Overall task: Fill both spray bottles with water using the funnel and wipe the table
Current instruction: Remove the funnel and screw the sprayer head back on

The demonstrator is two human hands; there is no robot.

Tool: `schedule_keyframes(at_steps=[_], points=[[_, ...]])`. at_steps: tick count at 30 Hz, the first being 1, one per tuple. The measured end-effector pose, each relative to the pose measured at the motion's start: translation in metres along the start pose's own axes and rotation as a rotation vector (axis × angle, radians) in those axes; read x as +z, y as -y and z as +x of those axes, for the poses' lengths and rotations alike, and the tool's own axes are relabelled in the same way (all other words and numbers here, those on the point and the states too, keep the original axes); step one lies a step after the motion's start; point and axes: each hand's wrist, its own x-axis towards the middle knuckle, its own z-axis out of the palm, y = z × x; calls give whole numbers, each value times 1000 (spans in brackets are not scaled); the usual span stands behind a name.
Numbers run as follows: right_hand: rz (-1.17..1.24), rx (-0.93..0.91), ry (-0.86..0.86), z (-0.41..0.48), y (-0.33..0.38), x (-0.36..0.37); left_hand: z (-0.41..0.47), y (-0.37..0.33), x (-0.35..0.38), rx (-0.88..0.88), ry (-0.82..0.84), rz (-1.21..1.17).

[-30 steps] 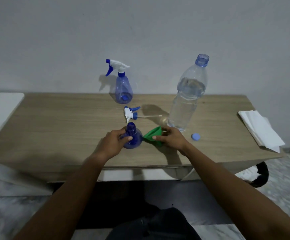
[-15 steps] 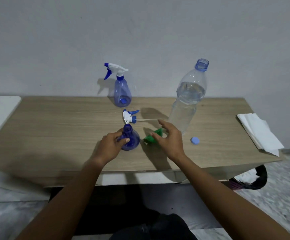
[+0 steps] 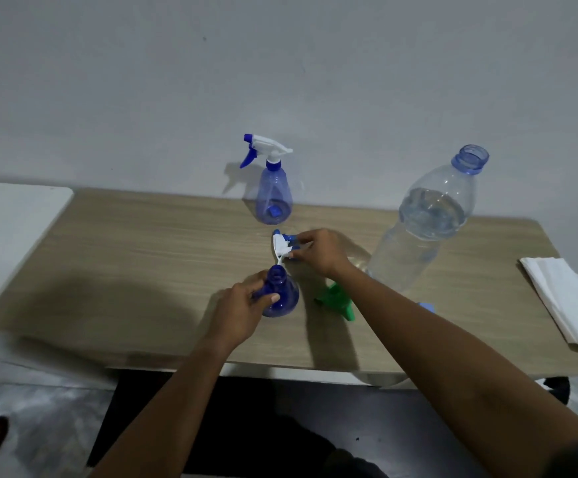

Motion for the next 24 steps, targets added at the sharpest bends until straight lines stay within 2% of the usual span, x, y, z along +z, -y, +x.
schedule_keyframes(at_steps=[5,13,20,24], points=[[-30,-16,87,13,-7,5,0,0,-1,4,-3,-32],[-1,-98,67,13,-6,-3,2,3,-1,13,26,-24],[377,-304,-106,-26,47,-52,0,-1,-5,21,41,-8],[522,-423,-111,-64,81,-90,-1,0,-5,11,49,-27]])
